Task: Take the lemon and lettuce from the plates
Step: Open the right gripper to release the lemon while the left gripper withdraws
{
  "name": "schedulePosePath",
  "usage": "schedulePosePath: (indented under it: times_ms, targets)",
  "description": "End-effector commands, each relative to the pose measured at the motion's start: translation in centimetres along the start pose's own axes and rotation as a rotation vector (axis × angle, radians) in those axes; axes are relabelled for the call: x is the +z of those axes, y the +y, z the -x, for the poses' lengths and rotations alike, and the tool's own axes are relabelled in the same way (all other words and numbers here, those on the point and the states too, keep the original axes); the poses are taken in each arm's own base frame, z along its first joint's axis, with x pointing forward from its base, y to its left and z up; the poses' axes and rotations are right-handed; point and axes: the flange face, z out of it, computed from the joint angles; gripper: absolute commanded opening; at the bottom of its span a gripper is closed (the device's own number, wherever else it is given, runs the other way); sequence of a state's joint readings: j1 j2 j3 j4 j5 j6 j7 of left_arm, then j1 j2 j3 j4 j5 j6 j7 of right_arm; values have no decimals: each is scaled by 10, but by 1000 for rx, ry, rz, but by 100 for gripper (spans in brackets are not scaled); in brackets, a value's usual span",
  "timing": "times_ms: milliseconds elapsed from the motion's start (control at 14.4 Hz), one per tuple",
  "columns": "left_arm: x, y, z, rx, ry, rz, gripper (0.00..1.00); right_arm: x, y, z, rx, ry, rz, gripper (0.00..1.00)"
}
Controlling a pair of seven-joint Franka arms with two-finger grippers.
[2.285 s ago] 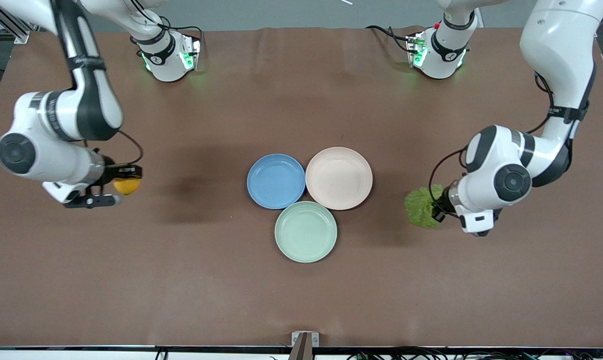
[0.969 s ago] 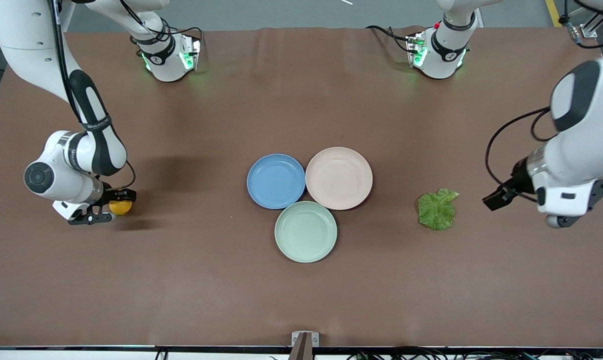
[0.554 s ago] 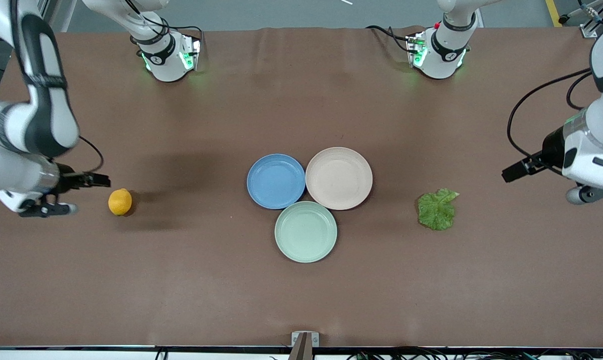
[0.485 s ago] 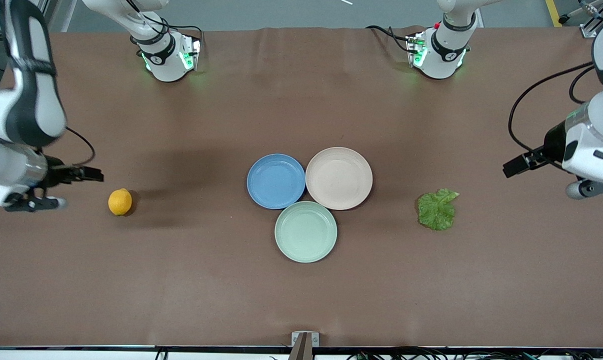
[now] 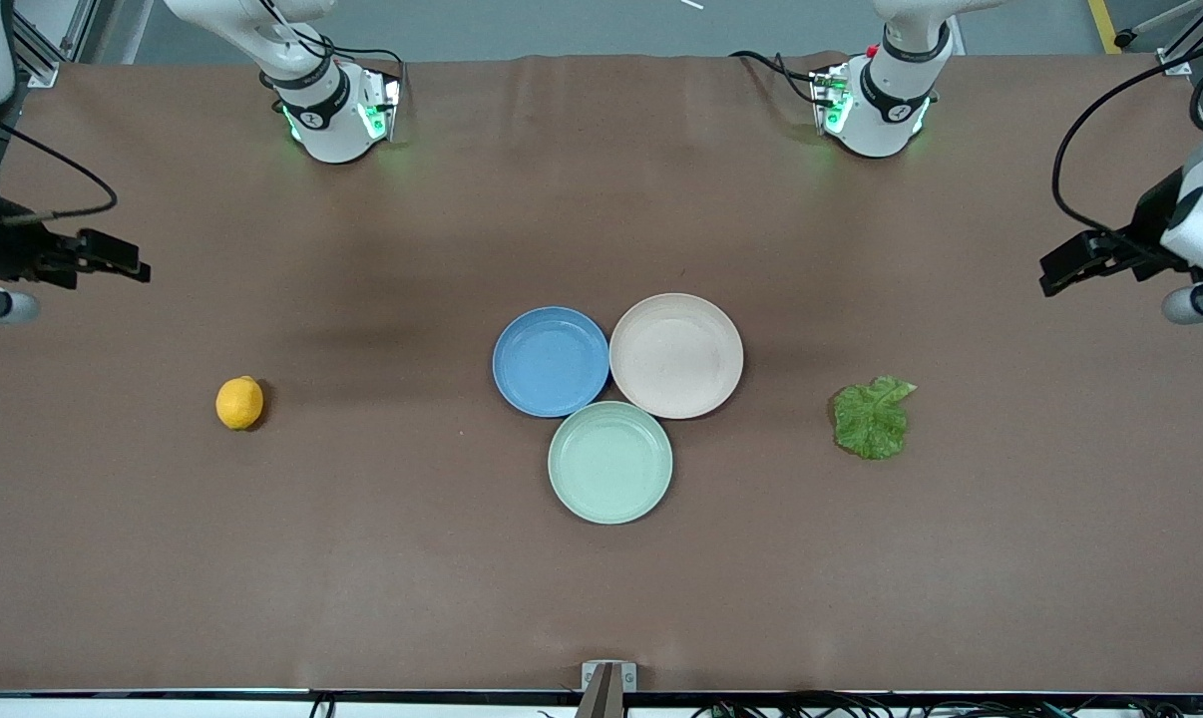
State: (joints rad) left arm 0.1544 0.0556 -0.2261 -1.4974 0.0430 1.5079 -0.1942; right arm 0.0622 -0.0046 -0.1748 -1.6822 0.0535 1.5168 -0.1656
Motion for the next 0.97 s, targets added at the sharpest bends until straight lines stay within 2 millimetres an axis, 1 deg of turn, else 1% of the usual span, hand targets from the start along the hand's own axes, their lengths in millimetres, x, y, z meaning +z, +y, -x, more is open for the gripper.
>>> schedulePosePath:
  times_ms: [0, 138, 208, 277, 346, 415, 554, 623, 692, 762, 831, 900]
  targets:
    - [-8, -17, 17, 55, 14, 22, 100, -42, -20, 6, 23, 29, 62, 98]
    - [-9, -23, 18, 63, 16, 27, 100, -60, -32, 9, 68, 54, 75, 98]
    - [-12, -23, 20, 63, 20, 29, 100, -66, -32, 8, 72, 69, 77, 99]
    - [-12, -21, 20, 58, 19, 29, 100, -77, -33, 7, 73, 100, 72, 99]
    - [-11, -21, 18, 56, 20, 32, 100, -82, -33, 6, 74, 111, 76, 99]
    - [-12, -19, 17, 54, 29, 37, 100, -82, -34, 4, 70, 112, 84, 99]
    - [-5, -14, 15, 66, 36, 42, 100, -83, -30, -4, 65, 144, 84, 100]
    - [-1, -3, 18, 84, 42, 43, 100, -86, -27, -6, 69, 172, 80, 100]
    - [-4, 5, 23, 101, 46, 40, 100, -85, -28, -7, 68, 177, 82, 100]
    - [-10, 6, 28, 104, 52, 39, 100, -83, -27, -8, 69, 171, 86, 100]
    - [-10, 9, 30, 109, 43, 37, 100, -79, -26, -11, 71, 160, 88, 100]
    - [-12, 9, 32, 113, 45, 38, 100, -78, -25, -12, 74, 161, 90, 100]
